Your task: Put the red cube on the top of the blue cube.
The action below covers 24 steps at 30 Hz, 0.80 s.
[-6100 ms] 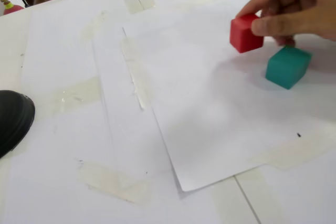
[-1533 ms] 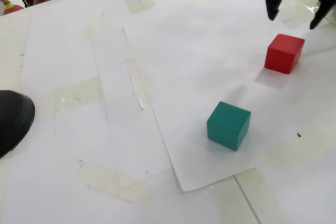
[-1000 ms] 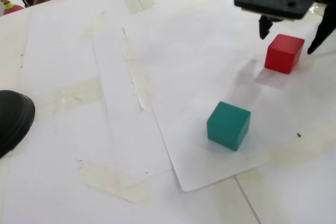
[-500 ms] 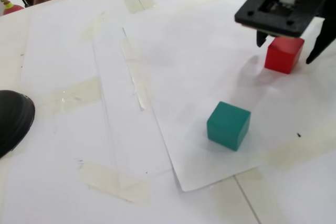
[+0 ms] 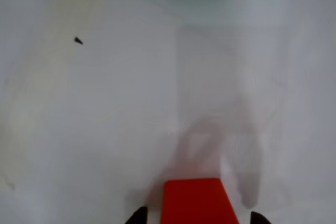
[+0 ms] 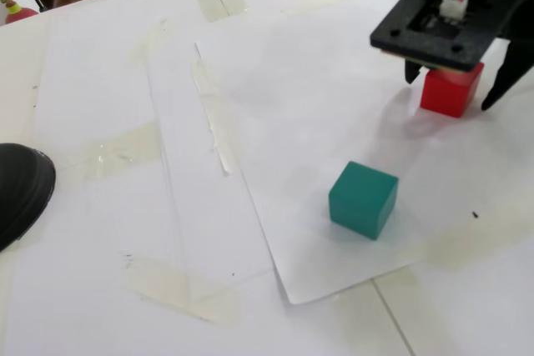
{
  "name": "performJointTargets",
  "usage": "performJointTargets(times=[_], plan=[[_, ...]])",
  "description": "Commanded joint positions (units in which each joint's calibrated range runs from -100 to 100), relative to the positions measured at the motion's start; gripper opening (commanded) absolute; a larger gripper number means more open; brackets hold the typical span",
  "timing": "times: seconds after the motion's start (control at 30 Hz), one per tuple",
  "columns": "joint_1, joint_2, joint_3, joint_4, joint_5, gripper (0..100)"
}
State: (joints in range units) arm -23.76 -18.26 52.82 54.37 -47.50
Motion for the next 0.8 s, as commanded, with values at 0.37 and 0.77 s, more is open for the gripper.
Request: performJointTargets(times=[0.37,0.77], plan=[[0.90,-0.02,1.06,-1.33,-0.05,22],[1.05,0.24,1.33,-2.31,-0.24,15]])
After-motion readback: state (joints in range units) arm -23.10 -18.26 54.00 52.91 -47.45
